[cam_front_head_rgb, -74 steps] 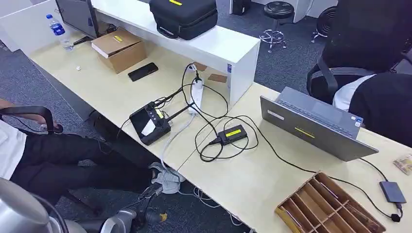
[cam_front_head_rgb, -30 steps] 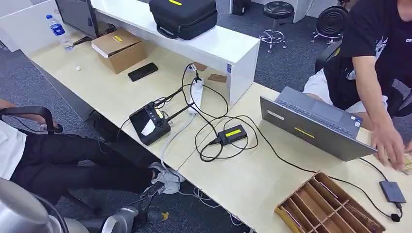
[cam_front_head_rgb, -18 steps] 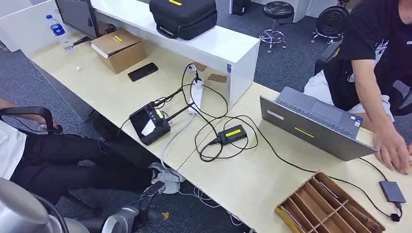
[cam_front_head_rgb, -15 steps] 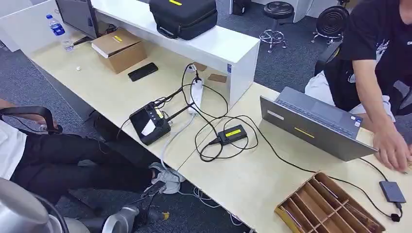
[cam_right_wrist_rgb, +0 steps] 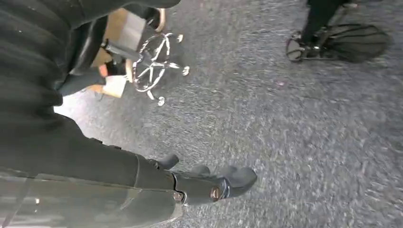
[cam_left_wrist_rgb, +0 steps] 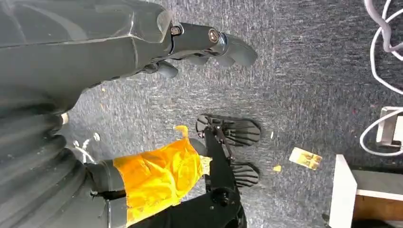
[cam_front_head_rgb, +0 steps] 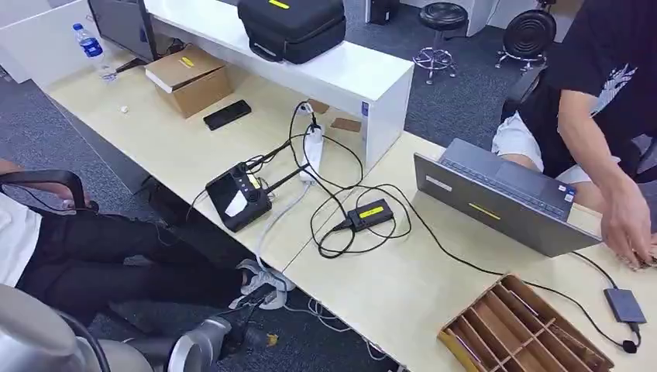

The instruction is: Pass the card to the sensor for recognition and then transmit it.

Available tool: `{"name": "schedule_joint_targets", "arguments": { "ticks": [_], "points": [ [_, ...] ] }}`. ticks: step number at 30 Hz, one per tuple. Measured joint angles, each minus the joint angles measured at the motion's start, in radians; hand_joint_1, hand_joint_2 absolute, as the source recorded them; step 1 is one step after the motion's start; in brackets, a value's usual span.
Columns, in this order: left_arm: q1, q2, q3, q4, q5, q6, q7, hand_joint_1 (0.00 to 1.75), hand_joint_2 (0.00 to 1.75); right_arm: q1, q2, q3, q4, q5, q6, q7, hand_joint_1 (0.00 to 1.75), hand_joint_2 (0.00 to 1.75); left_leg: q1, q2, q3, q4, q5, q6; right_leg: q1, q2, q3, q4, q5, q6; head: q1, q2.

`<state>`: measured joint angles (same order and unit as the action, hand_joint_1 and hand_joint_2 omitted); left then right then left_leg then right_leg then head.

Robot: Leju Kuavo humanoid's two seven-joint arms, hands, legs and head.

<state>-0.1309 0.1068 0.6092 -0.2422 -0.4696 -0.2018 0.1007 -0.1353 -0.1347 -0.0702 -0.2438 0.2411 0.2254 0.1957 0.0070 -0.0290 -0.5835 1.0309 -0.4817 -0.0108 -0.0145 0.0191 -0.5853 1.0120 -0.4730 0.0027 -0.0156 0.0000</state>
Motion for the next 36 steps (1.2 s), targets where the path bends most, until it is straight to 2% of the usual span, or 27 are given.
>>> {"name": "schedule_joint_targets", "arguments": {
  "ticks": [5, 11, 17, 18, 19, 22, 23, 24, 25, 26, 27, 36],
  "points": [
    [0.0, 0.003, -0.005, 0.0, 0.003, 0.003, -0.008, 0.0, 1.75, -0.003, 0.005, 0.019, 0.004, -0.01, -0.038, -0.035, 1.75, 1.75, 0.0, 0.0, 0.0, 0.0, 0.0, 0.0, 0.0, 0.0, 0.0, 0.0, 0.0, 0.0, 0.0, 0.0],
    [0.001, 0.011, -0.026, 0.0, -0.019, -0.01, -0.018, 0.0, 1.75, -0.009, 0.007, 0.029, 0.006, -0.002, 0.021, -0.032, 1.75, 1.75, 0.0, 0.0, 0.0, 0.0, 0.0, 0.0, 0.0, 0.0, 0.0, 0.0, 0.0, 0.0, 0.0, 0.0],
    [-0.002, 0.016, -0.048, 0.0, -0.034, -0.017, -0.017, 0.0, 1.75, -0.008, 0.007, 0.033, 0.011, -0.002, 0.023, -0.022, 1.75, 1.75, 0.0, 0.0, 0.0, 0.0, 0.0, 0.0, 0.0, 0.0, 0.0, 0.0, 0.0, 0.0, 0.0, 0.0],
    [-0.002, 0.016, -0.051, 0.0, -0.038, -0.019, -0.017, 1.45, 1.75, -0.008, 0.007, 0.035, 0.012, -0.002, 0.022, -0.021, 1.75, 1.75, 0.0, 0.0, 0.0, 0.0, 0.0, 0.0, 0.0, 0.0, 0.0, 0.0, 0.0, 0.0, 0.0, 0.0],
    [-0.002, 0.017, -0.054, 0.0, -0.042, -0.022, -0.017, 1.64, 1.75, -0.008, 0.007, 0.036, 0.013, -0.002, 0.021, -0.021, 1.75, 1.75, 0.0, 0.0, 0.0, 0.0, 0.0, 0.0, 0.0, 0.0, 0.0, 0.0, 0.0, 0.0, 0.0, 0.0],
    [-0.002, 0.022, -0.069, 0.0, -0.06, -0.033, -0.006, 1.64, 1.75, -0.008, 0.007, 0.036, 0.014, 0.0, 0.021, -0.021, 1.75, 1.75, 0.0, 0.0, 0.0, 0.0, 0.0, 0.0, 0.0, 0.0, 0.0, 0.0, 0.0, 0.0, 0.0, 0.0],
    [-0.002, 0.025, -0.075, 0.0, -0.062, -0.036, 0.0, 1.75, 1.75, -0.009, 0.007, 0.036, 0.015, 0.002, 0.021, -0.021, 1.75, 1.75, 0.0, 0.0, 0.0, 0.0, 0.0, 0.0, 0.0, 0.0, 0.0, 0.0, 0.0, 0.0, 0.0, 0.0],
    [-0.003, 0.026, -0.079, 0.0, -0.064, -0.039, 0.002, 1.75, 1.75, -0.01, 0.007, 0.036, 0.015, 0.004, 0.021, -0.021, 1.75, 1.75, 0.0, 0.0, 0.0, 0.0, 0.0, 0.0, 0.0, 0.0, 0.0, 0.0, 0.0, 0.0, 0.0, 0.0],
    [-0.003, 0.027, -0.08, 0.0, -0.066, -0.039, 0.003, 1.75, 1.75, -0.01, 0.007, 0.036, 0.015, 0.008, 0.02, -0.021, 1.48, 1.75, 0.0, 0.0, 0.0, 0.0, 0.0, 0.0, 0.0, 0.0, 0.0, 0.0, 0.0, 0.0, 0.0, 0.0],
    [-0.003, 0.029, -0.082, 0.0, -0.066, -0.039, 0.003, 1.75, 1.75, -0.011, 0.007, 0.036, 0.015, 0.011, 0.019, -0.021, 0.05, 1.75, 0.0, 0.0, 0.0, 0.0, 0.0, 0.0, 0.0, 0.0, 0.0, 0.0, 0.0, 0.0, 0.0, 0.0],
    [-0.003, 0.03, -0.084, 0.0, -0.068, -0.04, 0.004, 1.75, 1.75, -0.011, 0.007, 0.036, 0.015, 0.011, 0.017, -0.021, 0.0, 1.75, 0.0, 0.0, 0.0, 0.0, 0.0, 0.0, 0.0, 0.0, 0.0, 0.0, 0.0, 0.0, 0.0, 0.0],
    [-0.005, 0.037, -0.102, 0.0, -0.071, -0.06, 0.023, 1.75, 1.75, -0.026, 0.009, 0.037, 0.017, 0.022, -0.069, 0.022, 0.0, 1.75, 0.0, 0.0, 0.0, 0.0, 0.0, 0.0, 0.0, 0.0, 0.0, 0.0, 0.0, 0.0, 0.0, 0.0]
  ]
}}
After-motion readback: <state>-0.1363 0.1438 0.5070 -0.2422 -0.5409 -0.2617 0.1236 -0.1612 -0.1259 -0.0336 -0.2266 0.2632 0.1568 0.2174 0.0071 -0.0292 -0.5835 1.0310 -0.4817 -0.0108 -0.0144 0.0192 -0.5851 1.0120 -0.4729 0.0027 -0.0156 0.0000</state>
